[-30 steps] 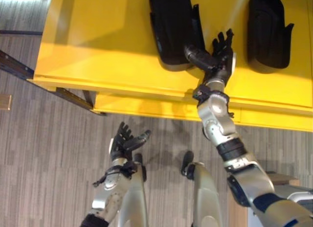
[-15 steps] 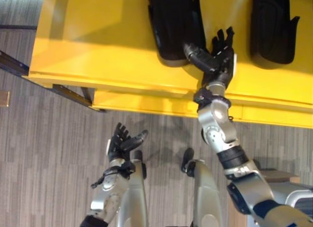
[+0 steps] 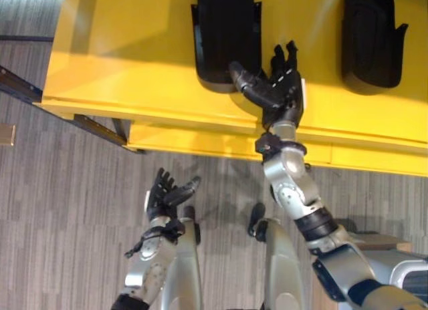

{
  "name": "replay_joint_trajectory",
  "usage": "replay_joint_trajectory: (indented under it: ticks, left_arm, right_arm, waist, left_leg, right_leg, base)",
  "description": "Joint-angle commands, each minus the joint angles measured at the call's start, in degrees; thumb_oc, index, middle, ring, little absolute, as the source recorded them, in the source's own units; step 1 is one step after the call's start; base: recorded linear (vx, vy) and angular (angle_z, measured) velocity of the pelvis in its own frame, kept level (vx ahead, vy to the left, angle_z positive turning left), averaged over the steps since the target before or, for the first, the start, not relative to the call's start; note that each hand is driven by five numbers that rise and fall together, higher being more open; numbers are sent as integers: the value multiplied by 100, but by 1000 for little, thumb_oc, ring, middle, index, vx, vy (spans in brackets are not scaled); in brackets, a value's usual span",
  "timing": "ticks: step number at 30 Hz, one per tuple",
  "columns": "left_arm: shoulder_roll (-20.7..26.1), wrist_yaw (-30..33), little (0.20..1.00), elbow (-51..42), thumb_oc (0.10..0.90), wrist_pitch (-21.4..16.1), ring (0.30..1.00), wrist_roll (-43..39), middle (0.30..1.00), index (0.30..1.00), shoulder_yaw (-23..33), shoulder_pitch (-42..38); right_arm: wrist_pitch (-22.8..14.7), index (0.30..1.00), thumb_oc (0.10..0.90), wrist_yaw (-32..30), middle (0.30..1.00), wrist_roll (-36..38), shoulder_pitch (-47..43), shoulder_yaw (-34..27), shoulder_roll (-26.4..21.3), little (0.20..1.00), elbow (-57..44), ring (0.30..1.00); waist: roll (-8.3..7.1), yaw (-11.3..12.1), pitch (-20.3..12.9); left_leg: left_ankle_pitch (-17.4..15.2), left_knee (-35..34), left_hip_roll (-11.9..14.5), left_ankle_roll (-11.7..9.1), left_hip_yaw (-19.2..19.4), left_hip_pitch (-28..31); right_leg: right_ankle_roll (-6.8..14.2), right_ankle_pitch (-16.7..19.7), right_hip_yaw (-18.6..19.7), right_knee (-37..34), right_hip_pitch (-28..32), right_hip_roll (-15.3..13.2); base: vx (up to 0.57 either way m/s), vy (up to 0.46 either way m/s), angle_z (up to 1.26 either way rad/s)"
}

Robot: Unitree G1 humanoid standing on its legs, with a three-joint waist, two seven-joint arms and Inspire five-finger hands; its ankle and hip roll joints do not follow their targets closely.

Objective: Move parts from the plastic box to the shelf.

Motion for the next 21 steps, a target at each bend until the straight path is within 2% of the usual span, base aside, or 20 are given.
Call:
replay_joint_trajectory:
  ticks: [1, 13, 21]
  left_arm:
    - [119, -77, 1000, -878, 900, -251, 1000, 423, 1000, 1000, 73, 13]
    - [99, -54, 1000, -859, 900, -257, 1000, 470, 1000, 1000, 93, 4]
    - [91, -53, 1000, -892, 900, -307, 1000, 508, 1000, 1000, 90, -5]
  right_arm:
    - [52, 1000, 900, 309, 1000, 215, -151, 255, 134, 1000, -408, 1000]
    - [-74, 1000, 900, 190, 1000, 111, -171, 119, 107, 1000, -736, 1000]
    - [-172, 1000, 900, -76, 1000, -699, -303, -149, -63, 1000, -1275, 1000]
  waist:
    - [-12, 293, 54]
    - [-47, 295, 54]
    - [-51, 233, 54]
  left_leg:
    - [-320, 85, 216, -78, -66, 291]
    - [-304, 62, 201, -71, -63, 328]
    - [-302, 10, 201, -56, -26, 448]
  right_leg:
    - [423, -54, 84, -128, 581, -249]
    - [428, -10, 85, -174, 631, -257]
    - [446, 14, 133, -241, 714, -255]
  base:
    - [0, 0, 0]
    - [0, 0, 0]
    - [0, 0, 0]
